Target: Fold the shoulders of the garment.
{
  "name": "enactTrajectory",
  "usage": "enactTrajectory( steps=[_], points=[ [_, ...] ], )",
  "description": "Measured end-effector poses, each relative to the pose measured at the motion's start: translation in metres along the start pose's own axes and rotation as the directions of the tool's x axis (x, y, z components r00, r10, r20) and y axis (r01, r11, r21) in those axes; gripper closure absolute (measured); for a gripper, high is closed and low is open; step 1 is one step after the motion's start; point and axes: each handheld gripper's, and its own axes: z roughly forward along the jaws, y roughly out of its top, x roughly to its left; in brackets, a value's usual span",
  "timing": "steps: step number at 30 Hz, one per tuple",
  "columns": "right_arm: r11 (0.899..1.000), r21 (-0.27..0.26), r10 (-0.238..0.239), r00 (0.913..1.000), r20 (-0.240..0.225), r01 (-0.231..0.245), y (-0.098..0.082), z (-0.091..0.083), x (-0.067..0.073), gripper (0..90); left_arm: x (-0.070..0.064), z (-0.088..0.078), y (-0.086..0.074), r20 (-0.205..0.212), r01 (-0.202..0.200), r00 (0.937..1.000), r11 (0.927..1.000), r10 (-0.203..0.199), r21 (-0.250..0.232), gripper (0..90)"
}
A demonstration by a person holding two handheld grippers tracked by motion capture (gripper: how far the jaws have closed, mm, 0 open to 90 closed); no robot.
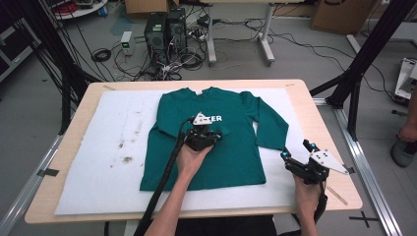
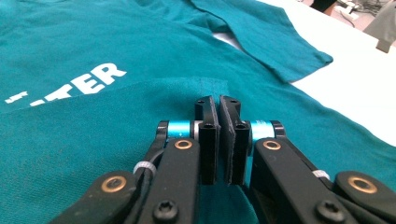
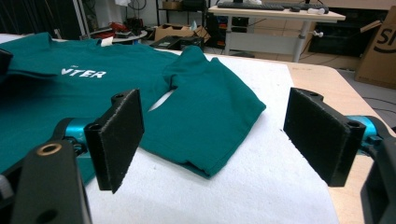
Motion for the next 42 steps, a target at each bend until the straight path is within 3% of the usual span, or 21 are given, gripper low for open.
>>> enactTrajectory(
  steps=[6, 14, 27, 31, 37, 41, 42],
  points=[
    [1.000, -0.001, -0.001, 1.0000, 0.001, 0.001, 0.000, 0.000, 0.000, 20.6, -0.005, 0.005, 0.003, 0.022, 0.007, 0.9997, 0.9998, -0.007, -0.018, 86.1],
    [1.000, 0.001, 0.001, 1.0000, 0.001, -0.001, 0.000, 0.000, 0.000, 20.5, -0.010, 0.013, 0.007, 0.039, -0.001, 0.9992, 1.0000, 0.001, -0.006, 86.0],
    [1.000, 0.004, 0.000, 1.0000, 0.001, 0.000, 0.000, 0.000, 0.000, 20.6, -0.010, 0.014, 0.007, 0.059, 0.013, 0.9982, 0.9999, -0.012, -0.008, 85.4],
    [1.000, 0.006, 0.000, 1.0000, 0.002, 0.000, 0.000, 0.000, 0.000, 20.6, -0.009, 0.012, 0.008, 0.079, 0.032, 0.9964, 0.9988, -0.029, -0.037, 68.4],
    [1.000, 0.005, 0.001, 1.0000, 0.001, -0.001, 0.000, 0.000, 0.000, 20.6, -0.009, 0.011, 0.009, 0.070, 0.027, 0.9972, 0.9993, -0.025, -0.026, 56.3],
    [1.000, 0.005, 0.002, 1.0000, -0.001, -0.002, 0.000, 0.000, 0.000, 20.6, -0.009, 0.007, 0.010, 0.049, -0.001, 0.9988, 0.9998, 0.002, -0.020, 46.8],
    [1.000, 0.002, 0.003, 1.0000, -0.001, -0.003, 0.000, 0.001, -0.001, 20.6, -0.009, 0.004, 0.011, 0.032, -0.023, 0.9992, 0.9997, 0.024, -0.010, 44.7]
  ],
)
